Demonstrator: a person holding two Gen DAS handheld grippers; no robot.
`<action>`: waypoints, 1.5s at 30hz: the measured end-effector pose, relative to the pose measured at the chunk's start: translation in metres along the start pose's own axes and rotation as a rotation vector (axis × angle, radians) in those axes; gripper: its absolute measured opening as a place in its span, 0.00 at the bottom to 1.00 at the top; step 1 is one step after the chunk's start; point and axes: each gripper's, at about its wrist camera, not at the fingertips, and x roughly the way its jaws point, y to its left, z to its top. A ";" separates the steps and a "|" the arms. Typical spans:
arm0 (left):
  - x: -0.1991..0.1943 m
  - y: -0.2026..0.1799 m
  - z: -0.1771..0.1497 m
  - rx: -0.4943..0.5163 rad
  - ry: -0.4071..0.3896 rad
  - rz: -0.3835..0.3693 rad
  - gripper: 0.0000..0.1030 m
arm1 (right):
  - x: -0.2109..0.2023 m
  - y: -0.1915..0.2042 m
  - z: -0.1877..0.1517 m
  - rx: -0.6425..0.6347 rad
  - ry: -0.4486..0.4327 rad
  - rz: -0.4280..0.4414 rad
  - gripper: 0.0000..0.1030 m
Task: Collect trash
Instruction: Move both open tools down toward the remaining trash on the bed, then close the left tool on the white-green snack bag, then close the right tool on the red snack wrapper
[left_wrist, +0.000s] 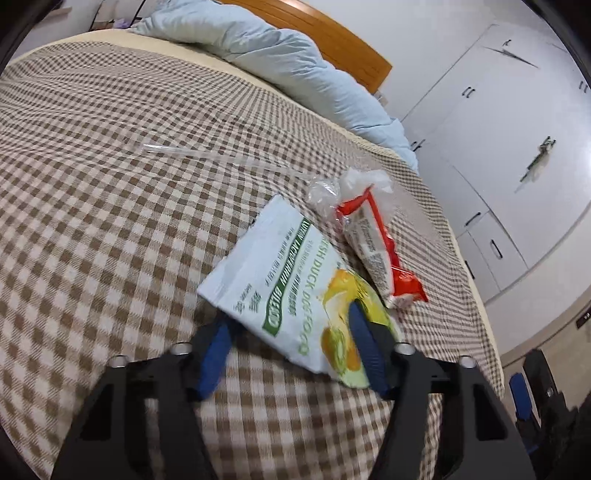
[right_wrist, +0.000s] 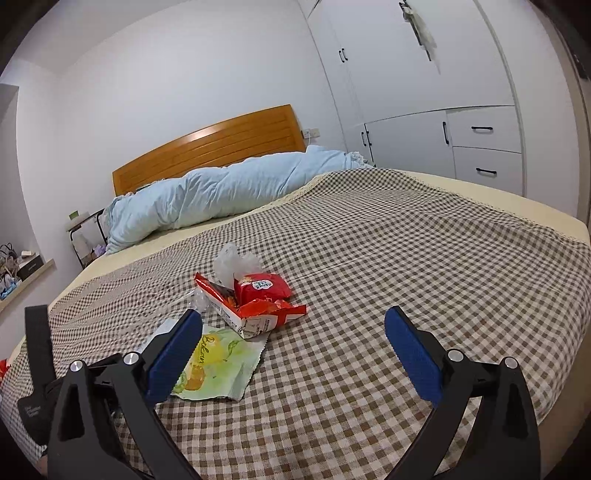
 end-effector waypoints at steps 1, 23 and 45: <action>0.005 0.002 0.001 -0.019 0.011 0.000 0.23 | 0.001 0.000 0.000 -0.004 0.001 0.000 0.92; -0.059 -0.016 0.041 0.185 -0.327 0.014 0.00 | 0.102 0.045 0.008 -0.194 0.215 -0.048 0.92; -0.048 -0.022 0.038 0.223 -0.298 0.032 0.00 | 0.151 0.039 -0.001 -0.120 0.412 0.036 0.24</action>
